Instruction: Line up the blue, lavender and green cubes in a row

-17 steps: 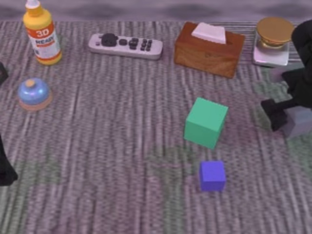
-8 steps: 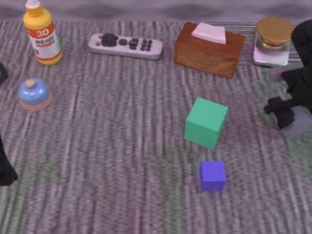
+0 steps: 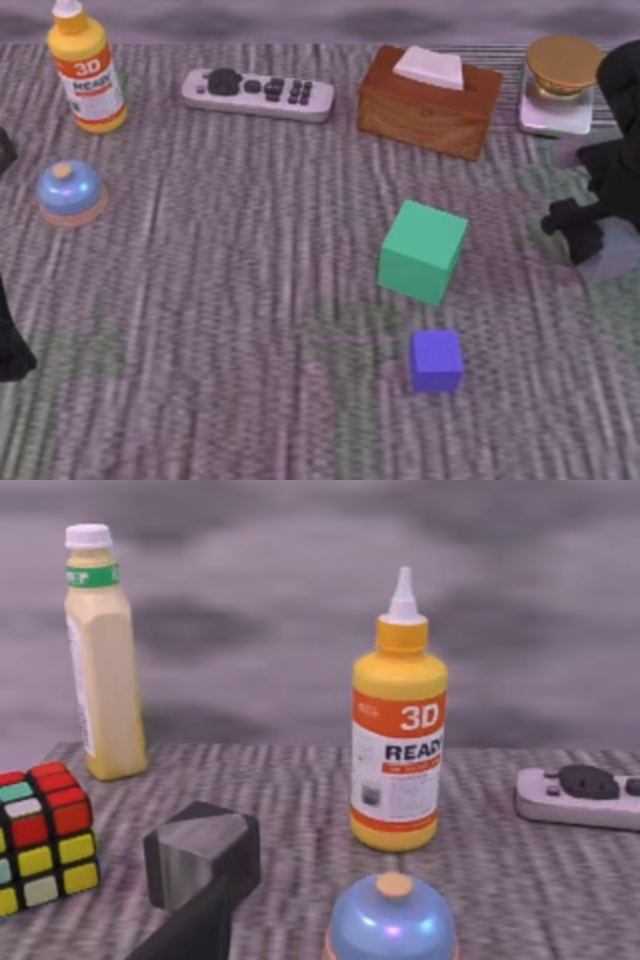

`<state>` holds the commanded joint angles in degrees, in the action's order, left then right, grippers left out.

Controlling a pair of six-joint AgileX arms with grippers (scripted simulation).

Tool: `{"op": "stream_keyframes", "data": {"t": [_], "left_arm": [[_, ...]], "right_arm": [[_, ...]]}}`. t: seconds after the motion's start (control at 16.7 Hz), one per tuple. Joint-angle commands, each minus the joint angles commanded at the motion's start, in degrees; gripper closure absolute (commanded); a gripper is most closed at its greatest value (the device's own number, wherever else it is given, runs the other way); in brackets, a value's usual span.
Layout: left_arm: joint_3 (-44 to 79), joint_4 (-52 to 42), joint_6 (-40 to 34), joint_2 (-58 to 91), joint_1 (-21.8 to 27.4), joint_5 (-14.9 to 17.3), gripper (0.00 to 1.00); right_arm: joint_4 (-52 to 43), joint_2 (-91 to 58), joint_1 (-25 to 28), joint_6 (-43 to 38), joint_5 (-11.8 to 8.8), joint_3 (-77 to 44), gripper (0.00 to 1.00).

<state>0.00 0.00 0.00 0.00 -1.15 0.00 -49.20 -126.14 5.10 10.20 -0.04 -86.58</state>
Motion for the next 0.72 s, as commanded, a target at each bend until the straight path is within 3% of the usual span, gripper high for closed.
{"op": "stream_keyframes", "data": {"t": [0.48, 0.72], "left_arm": [[0.0, 0.0, 0.0, 0.0, 0.0, 0.0, 0.0], [0.0, 0.0, 0.0, 0.0, 0.0, 0.0, 0.0]], "right_arm": [[-12.12, 4.27, 0.42, 0.11, -0.06, -7.48, 1.0], [-13.67, 5.12, 0.5, 0.14, -0.05, -8.55, 1.0]]}}
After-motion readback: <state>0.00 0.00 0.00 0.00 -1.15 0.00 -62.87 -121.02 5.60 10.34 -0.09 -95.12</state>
